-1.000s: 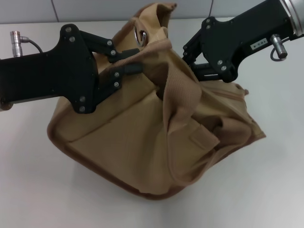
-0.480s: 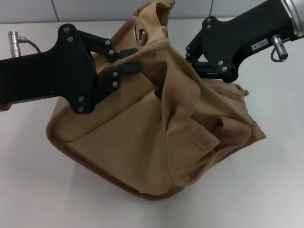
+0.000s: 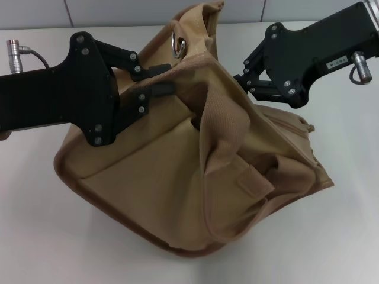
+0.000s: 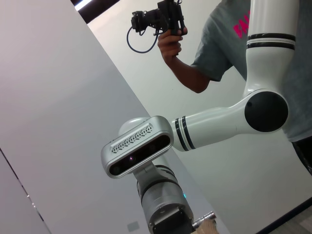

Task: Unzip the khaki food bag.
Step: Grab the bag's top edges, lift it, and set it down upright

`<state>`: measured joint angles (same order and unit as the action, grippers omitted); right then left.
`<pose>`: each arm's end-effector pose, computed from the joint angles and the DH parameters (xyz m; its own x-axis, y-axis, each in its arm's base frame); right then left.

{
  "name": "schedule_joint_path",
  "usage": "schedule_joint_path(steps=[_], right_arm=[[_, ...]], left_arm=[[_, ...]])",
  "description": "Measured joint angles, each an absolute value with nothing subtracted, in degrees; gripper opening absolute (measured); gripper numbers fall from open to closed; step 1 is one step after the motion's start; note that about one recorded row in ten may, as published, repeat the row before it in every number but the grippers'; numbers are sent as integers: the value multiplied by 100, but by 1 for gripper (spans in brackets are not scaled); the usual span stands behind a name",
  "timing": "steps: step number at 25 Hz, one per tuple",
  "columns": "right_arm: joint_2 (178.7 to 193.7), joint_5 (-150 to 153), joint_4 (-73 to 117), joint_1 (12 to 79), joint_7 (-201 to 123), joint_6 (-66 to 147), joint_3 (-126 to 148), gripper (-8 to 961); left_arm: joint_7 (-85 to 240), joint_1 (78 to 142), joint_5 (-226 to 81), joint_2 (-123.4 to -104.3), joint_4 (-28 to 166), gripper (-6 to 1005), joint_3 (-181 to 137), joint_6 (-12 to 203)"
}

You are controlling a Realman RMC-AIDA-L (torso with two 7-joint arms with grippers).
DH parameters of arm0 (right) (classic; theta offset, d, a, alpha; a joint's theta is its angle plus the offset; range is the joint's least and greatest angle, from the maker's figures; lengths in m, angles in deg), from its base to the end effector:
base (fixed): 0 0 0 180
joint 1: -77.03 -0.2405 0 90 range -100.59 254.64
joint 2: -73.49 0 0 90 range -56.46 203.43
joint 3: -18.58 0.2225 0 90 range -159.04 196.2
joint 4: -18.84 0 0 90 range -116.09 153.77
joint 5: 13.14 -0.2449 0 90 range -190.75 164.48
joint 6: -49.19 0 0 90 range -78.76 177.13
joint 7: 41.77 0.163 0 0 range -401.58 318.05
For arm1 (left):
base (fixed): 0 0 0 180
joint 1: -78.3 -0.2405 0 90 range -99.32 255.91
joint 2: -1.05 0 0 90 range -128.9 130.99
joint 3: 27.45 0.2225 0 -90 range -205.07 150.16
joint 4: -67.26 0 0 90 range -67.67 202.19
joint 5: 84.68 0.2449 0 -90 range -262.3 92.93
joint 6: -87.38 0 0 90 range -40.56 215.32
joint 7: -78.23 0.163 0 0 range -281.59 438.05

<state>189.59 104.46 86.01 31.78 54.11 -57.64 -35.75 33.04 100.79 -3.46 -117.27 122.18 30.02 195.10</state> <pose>0.0781 0.3712 0.0594 0.9752 0.0874 -0.2034 0.0874 -0.9961 -0.0090 -0.1532 0.3110 0.0591 0.5601 -0.5691 0.6020 -0.3149 -0.8184 -0.4806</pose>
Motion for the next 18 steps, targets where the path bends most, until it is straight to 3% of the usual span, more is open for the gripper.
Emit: schedule_joint_path(steps=[7,13,15,18], right_arm=[[19025,10274,8800,3362,5445,-5832,-3502,-2],[19002,10221,8790,3249,5681,-5985,-3503,85],[19001,10220,8797,3247,5690,-5982,-3503,284],[18988,10221,8734,3175,5706,-5965,-3533,414]], left_arm=[[3306,10085,-321,-11719,12241,93,3004,19517],[3312,10093,-313,-11714,12295,93,3036,19525],[3315,10094,-312,-11714,12298,93,3038,19525],[3359,10096,-312,-11716,12304,93,3040,19519]])
